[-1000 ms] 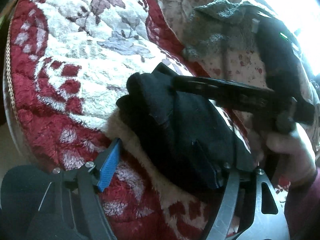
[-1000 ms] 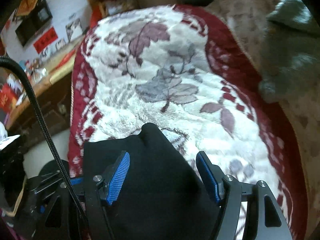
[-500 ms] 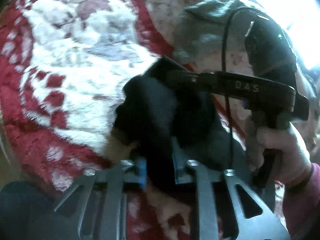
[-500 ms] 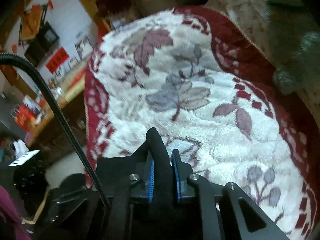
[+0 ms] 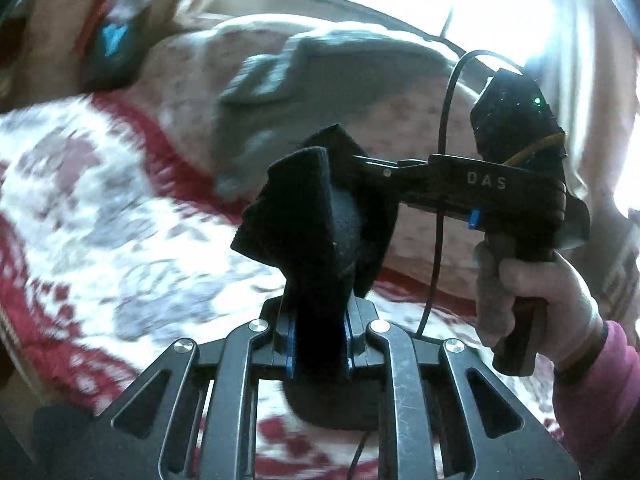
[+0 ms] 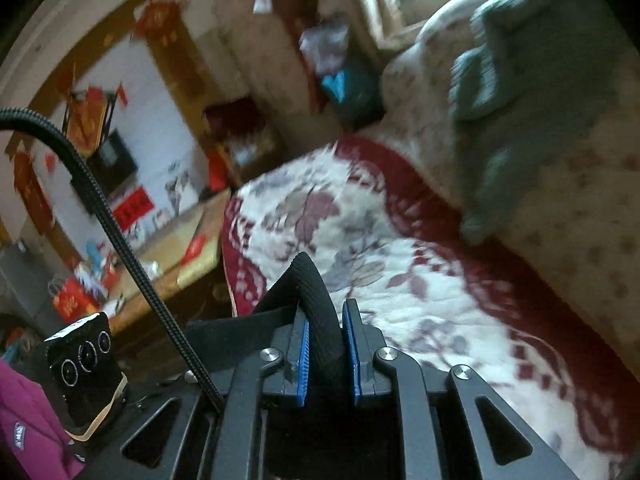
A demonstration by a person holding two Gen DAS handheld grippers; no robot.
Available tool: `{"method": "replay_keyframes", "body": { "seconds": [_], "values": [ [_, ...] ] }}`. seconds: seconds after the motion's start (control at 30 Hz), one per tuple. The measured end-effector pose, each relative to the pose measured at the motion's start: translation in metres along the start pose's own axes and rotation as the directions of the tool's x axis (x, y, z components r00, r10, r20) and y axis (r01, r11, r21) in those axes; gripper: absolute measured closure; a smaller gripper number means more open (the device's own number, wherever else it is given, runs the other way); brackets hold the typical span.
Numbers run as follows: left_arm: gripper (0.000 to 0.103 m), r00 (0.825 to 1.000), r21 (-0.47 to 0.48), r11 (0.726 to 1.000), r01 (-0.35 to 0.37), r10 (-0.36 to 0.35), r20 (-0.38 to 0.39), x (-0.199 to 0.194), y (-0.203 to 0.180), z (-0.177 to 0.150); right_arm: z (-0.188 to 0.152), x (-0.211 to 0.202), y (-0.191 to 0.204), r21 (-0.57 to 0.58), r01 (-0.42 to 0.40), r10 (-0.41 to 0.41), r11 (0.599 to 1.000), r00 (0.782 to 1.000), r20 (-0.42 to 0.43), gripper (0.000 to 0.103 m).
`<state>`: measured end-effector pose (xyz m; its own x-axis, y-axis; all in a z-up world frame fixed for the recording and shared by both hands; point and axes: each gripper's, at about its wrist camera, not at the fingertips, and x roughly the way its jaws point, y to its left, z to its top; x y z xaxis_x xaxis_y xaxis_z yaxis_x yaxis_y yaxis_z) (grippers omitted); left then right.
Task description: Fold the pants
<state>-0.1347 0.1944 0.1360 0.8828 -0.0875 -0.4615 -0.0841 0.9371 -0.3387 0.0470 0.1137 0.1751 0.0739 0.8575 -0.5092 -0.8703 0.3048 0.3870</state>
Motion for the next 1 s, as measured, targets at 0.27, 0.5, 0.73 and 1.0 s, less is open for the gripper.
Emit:
{"method": "replay_keyframes", "body": {
  "seconds": [0.27,0.5,0.73,1.0],
  "values": [
    [0.087,0.983,0.2,0.967,0.156,-0.132,-0.129,0.035,-0.106,-0.036,-0.078,-0.127,-0.052,0.192,0.111,-0.137,0.975,0.982,0.13,0.088],
    [0.087,0.952,0.284,0.938,0.201,-0.12,-0.28,0.089,-0.158,-0.093,-0.174,-0.164,-0.115,0.432,0.168,-0.249,0.886,0.959,0.137,0.088],
    [0.05,0.881,0.184,0.912,0.367,-0.277,-0.384,0.094,-0.156,-0.097,-0.22,-0.177,-0.14,0.552,0.289,-0.39,0.782,0.918,0.071,0.05],
    [0.05,0.878,0.208,0.9,0.383,-0.285,-0.385,0.059,-0.148,-0.09,-0.233,-0.219,-0.122,0.573,0.38,-0.482,0.726,0.875,0.03,0.05]
  ]
}}
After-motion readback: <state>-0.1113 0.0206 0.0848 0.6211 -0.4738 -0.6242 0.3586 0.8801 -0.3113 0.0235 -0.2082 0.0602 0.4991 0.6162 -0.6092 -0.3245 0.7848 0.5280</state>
